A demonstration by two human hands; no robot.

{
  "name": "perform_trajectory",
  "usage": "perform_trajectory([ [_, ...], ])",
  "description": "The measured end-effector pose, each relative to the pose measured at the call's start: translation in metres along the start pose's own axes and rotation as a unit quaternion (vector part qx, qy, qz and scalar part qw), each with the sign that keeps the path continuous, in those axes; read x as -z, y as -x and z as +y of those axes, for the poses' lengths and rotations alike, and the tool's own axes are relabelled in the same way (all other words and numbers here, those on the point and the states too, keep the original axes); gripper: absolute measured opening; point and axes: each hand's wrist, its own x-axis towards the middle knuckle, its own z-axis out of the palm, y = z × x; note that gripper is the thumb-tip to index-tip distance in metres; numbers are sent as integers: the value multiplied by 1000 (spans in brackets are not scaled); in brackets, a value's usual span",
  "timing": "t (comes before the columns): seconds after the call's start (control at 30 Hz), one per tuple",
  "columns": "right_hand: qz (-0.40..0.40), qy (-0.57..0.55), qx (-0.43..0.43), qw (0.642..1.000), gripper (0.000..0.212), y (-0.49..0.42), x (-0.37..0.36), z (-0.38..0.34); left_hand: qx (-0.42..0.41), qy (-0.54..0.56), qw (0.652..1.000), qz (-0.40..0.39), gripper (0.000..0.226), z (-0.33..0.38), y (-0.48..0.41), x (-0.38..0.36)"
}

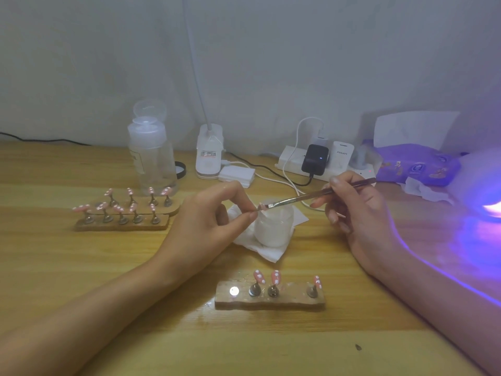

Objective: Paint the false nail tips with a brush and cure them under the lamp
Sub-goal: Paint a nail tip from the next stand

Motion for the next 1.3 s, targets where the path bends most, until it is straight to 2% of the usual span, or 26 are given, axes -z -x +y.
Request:
perform_trajectory([
  [0.1, 15, -23, 5, 1000, 32, 0, 1, 0, 1, 2, 1000, -6, 15, 1, 0, 0],
  [0.2, -19, -14, 21, 999, 26, 2, -1, -1, 2, -1, 1000, -8, 15, 2, 1, 0],
  [0.33, 18, -9, 4, 1000, 28, 0, 1, 0, -1, -3, 1000, -12, 14, 3, 0, -1],
  [0.47, -18, -18, 19, 1000, 26, 1, -1, -1, 1, -1, 1000, -14, 14, 3, 1, -1],
  [0.63, 18, -18, 1, 1000, 27, -1, 2, 1, 2, 2, 1000, -20, 14, 4, 0, -1],
  [0.77, -20, -14, 11, 1000, 22, 0, 0, 0, 2, -1, 1000, -16, 14, 4, 0, -1],
  [0.9, 16, -8, -3, 1000, 27, -1, 2, 2, 3, -4, 1000, -19, 13, 4, 0, -1],
  [1.03, -20, -16, 13, 1000, 20, 1, 0, 0, 1, -1, 1000, -19, 13, 4, 0, -1],
  [1.2, 9, -10, 5, 1000, 26, 0, 2, 1, -4, -5, 1000, -22, 15, 4, 0, -1],
  [1.3, -15, -12, 11, 1000, 23, 1, -1, 0, -4, 1, 1000, -20, 14, 3, 0, -1],
])
